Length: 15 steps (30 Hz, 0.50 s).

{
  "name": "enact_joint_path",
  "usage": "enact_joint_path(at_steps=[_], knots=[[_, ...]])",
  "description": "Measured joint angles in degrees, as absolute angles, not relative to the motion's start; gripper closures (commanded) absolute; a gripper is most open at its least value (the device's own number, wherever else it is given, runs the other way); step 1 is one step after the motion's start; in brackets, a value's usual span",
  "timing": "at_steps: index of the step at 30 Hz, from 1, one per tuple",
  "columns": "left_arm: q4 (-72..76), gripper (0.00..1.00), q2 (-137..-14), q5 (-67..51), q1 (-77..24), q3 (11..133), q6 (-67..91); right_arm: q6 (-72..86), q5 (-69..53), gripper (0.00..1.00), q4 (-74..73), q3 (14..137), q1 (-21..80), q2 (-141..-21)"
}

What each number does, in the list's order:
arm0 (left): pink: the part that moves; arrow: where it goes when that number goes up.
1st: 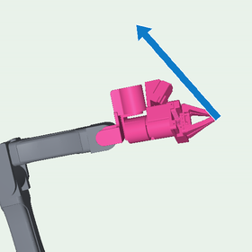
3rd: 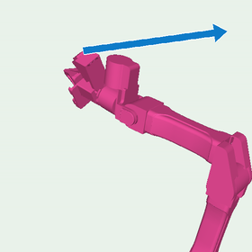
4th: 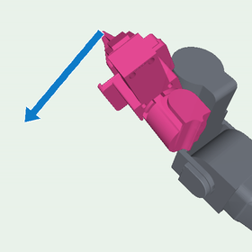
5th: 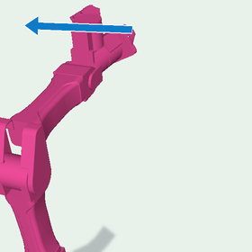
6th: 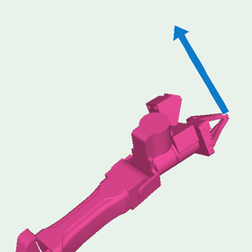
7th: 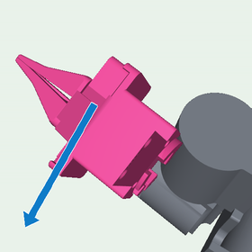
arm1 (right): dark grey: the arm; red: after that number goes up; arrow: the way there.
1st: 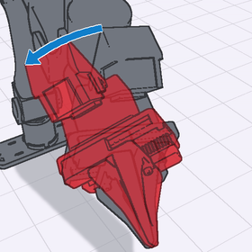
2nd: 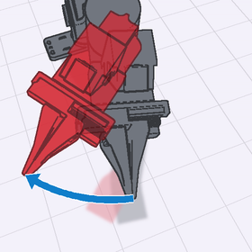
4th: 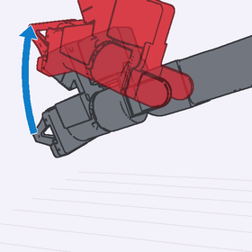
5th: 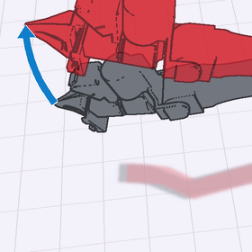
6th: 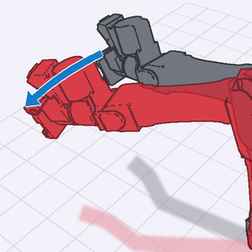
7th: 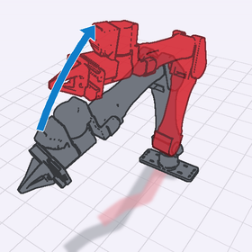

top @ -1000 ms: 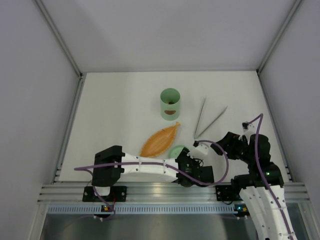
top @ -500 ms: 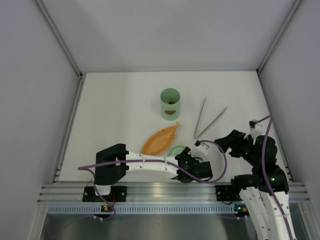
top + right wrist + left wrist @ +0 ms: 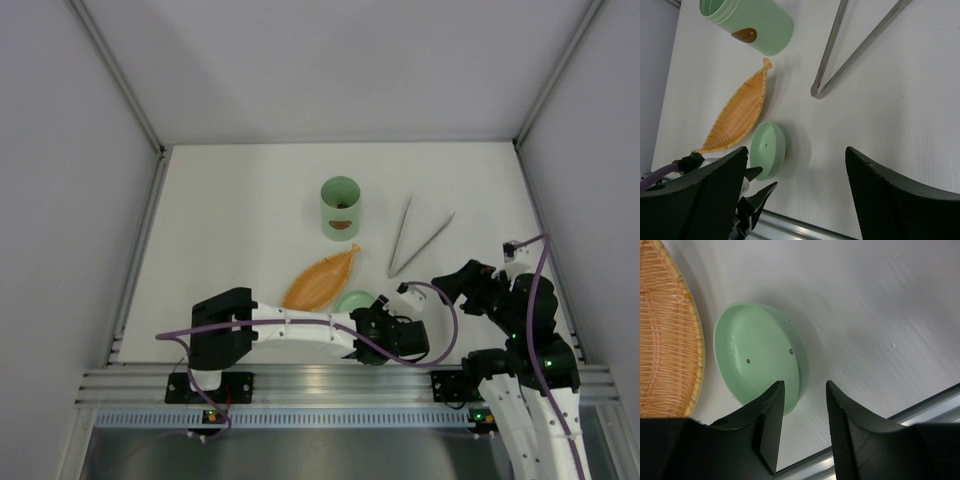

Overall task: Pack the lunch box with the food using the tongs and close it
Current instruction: Close the box lid on the packing box.

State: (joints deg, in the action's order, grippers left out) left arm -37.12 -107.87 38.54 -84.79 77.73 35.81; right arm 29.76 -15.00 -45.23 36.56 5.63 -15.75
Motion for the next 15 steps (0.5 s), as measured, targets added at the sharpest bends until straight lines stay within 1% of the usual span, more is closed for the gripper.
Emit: enact_joint_path(at_steps=[15], knots=[[-37.10, 0.64, -109.14, 38.35, -84.60, 77.47, 35.97, 29.74, -14.72, 0.21, -45.50, 36.56, 5.63, -15.07]])
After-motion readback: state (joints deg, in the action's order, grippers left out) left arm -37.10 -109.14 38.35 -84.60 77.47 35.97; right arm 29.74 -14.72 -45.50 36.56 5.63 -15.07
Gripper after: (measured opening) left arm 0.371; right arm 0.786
